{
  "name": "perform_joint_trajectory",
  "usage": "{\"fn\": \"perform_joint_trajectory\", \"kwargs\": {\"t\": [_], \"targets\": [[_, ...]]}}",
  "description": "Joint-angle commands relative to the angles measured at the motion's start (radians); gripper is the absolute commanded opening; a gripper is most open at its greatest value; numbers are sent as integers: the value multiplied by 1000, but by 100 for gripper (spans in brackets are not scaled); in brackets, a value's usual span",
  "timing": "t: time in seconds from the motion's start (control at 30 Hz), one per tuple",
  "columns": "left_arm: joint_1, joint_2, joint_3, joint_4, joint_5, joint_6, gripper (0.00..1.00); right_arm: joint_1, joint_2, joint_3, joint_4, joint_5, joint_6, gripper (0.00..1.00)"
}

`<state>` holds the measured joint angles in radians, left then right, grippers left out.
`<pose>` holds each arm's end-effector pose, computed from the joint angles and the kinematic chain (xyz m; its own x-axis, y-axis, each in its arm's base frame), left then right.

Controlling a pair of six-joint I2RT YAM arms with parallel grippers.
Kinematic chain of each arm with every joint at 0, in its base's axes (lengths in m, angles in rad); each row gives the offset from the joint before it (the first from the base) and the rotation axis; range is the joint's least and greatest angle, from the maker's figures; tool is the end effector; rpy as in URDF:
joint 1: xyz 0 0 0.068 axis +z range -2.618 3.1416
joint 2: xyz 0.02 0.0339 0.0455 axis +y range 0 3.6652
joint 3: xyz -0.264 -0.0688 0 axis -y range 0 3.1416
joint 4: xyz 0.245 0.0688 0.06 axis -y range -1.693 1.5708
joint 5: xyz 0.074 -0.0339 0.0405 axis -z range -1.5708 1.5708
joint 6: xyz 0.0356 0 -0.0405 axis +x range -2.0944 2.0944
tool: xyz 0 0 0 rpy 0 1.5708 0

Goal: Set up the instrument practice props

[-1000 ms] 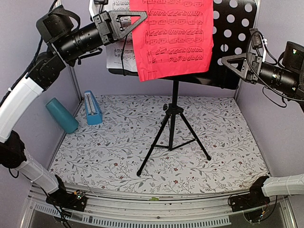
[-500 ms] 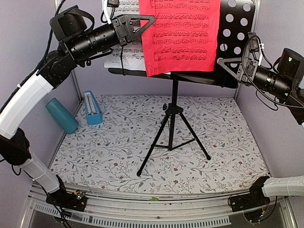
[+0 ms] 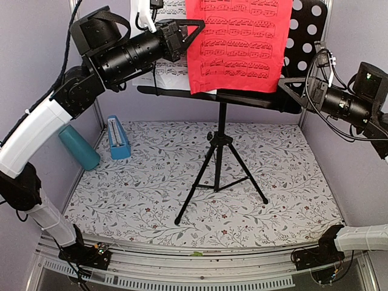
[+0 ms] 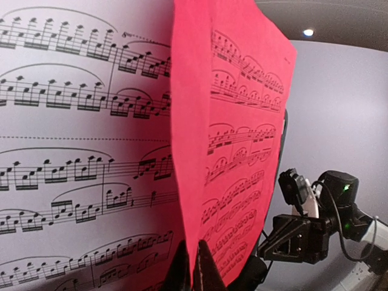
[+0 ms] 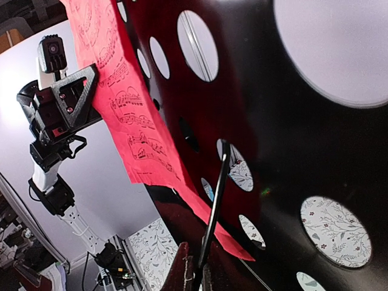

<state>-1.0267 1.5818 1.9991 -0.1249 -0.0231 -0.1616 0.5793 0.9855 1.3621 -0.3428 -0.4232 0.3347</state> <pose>0.1702 -0.2798 0.5632 0.0115 -0.3297 -0.9440 0.8569 0.4898 -0.1606 0.1479 0.1142 0.4831 -0.2501 0.1943 -0.9485 -0.8052 0.5024 0.3152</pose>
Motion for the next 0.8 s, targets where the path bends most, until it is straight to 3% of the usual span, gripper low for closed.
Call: {"fn": "perform_joint_trajectory", "kwargs": {"t": [0.0,0.27,0.6,0.77], "targets": [[-30,22,29,14,-112,45,0,-1,40,5,-130,-16,-134,0],[-49,27,33,17,-212,56,0,-1,22,-2,-171,38,-265,0],[-58,37,42,18,-245,56,0,-1,-32,-71,-102,-45,-318,24],[-63,44,47,17,-265,54,0,-1,-53,-92,-81,-27,-324,20]]}}
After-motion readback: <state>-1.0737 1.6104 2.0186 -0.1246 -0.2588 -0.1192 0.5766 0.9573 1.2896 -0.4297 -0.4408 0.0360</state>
